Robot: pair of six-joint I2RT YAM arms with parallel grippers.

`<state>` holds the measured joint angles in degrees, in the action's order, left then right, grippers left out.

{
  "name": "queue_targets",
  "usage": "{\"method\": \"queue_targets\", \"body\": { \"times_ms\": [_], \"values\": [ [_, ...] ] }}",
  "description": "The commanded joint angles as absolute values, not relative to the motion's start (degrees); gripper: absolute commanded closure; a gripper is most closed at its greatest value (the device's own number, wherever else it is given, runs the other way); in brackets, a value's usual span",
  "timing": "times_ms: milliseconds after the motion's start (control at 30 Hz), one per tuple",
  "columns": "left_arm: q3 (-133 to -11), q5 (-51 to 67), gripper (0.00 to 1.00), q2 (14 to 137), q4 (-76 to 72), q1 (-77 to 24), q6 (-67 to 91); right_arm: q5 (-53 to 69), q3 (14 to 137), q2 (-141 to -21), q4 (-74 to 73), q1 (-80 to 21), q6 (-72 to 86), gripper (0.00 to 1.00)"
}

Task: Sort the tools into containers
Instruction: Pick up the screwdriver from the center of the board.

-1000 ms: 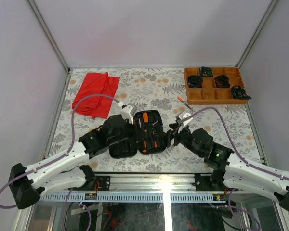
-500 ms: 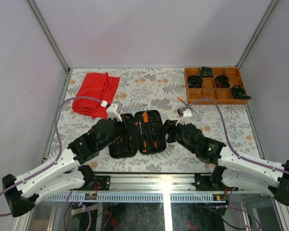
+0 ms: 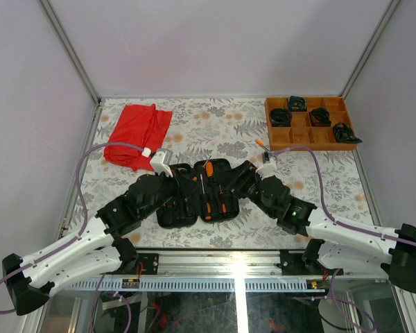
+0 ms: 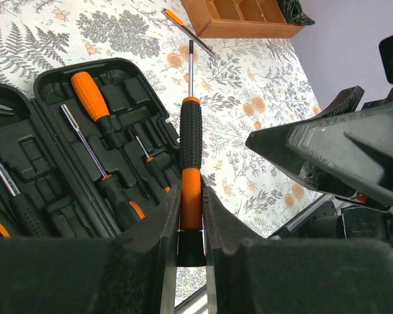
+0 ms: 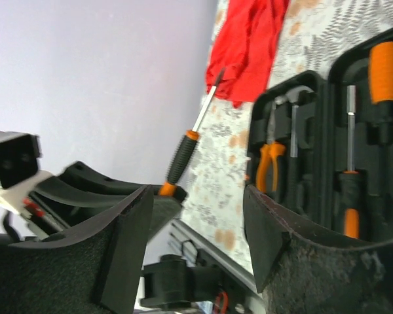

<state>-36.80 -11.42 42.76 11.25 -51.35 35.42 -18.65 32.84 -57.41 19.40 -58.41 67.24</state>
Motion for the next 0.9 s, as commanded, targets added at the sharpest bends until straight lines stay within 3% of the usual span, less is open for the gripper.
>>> {"method": "queue_targets", "body": {
  "times_ms": [0,500,867],
  "values": [
    [-36.47,-10.12,1.0,43.8,6.46,-51.5,35.88,-20.0,32.75,-60.02,32.77,-58.71,74.78,0.38],
    [-36.2,-6.28,1.0,44.52,5.12,-51.51,34.81,-16.97,36.79,-68.79,35.27,-58.74,78.66,0.44],
    [-36.04,-4.61,1.0,44.18,4.52,-51.51,33.87,-14.55,36.92,-71.86,38.43,-58.71,79.7,0.57]
  ]
}}
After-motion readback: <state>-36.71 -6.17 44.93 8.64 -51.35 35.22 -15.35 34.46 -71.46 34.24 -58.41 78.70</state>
